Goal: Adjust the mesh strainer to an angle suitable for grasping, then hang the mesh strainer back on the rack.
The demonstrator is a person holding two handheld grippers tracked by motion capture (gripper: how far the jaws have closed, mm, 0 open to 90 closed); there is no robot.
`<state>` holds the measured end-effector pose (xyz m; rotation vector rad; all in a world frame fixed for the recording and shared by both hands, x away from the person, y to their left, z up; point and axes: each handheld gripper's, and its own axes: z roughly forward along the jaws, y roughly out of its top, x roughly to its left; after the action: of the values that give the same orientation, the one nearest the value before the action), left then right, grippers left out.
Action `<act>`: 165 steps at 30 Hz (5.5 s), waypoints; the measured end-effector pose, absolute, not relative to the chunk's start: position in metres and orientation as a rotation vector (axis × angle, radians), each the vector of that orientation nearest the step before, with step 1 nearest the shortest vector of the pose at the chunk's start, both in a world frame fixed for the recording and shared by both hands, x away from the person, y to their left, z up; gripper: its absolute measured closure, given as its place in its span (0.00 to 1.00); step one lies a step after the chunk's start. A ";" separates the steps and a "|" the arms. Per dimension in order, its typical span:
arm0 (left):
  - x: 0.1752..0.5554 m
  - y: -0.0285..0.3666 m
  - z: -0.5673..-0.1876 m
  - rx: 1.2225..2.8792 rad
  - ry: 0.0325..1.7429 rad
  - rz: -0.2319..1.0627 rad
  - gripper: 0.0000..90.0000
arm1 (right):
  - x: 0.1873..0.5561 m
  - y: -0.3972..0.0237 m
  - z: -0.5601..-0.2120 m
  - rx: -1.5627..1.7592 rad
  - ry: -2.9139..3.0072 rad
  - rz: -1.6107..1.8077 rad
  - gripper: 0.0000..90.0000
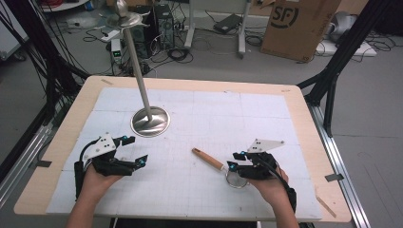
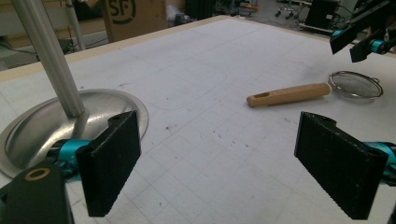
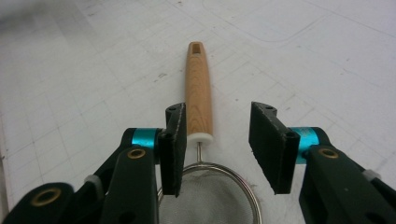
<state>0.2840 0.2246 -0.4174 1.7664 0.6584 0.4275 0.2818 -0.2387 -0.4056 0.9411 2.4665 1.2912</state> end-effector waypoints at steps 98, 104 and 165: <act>0.287 0.222 -0.417 1.759 0.655 0.412 0.17 | 0.322 -0.151 -0.413 0.819 2.894 0.442 0.74; 0.286 0.223 -0.417 1.759 0.654 0.416 0.17 | 0.316 -0.149 -0.413 0.802 2.864 0.449 0.76; 0.287 0.229 -0.415 1.721 0.659 0.414 0.17 | 0.357 -0.172 -0.268 0.510 2.388 1.515 0.76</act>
<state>0.2866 0.2285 -0.4150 1.7213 0.6590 0.4135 0.3569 -0.1721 -0.2676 0.5098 2.3878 1.5146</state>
